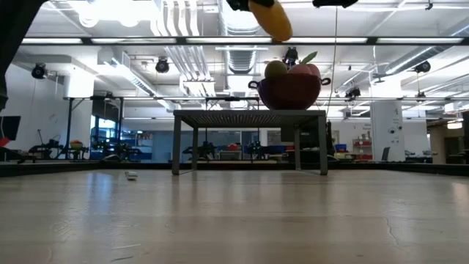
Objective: Pick & Place Fruit
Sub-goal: Put the mango into the purple bowl on the shelf
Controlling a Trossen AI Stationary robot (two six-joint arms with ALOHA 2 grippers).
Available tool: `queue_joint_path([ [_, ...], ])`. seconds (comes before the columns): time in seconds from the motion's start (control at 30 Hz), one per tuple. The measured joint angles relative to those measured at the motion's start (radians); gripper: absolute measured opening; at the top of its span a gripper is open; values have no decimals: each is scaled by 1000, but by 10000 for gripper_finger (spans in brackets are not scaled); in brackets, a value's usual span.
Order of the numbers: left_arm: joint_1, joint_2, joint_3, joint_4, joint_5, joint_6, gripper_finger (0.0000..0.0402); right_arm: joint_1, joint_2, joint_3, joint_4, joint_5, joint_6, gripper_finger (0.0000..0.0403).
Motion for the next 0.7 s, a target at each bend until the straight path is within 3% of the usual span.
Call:
queue_joint_path([
  [0.23,-58,4,-40,57,32,80,252,0,62,2,14,-20,-21,303],
  [0.5,-82,-6,-56,104,32,60,252,1,137,56,0,69,-53,325],
  [0.7,-81,-28,-56,141,33,53,252,0,123,43,-1,126,-69,322],
])
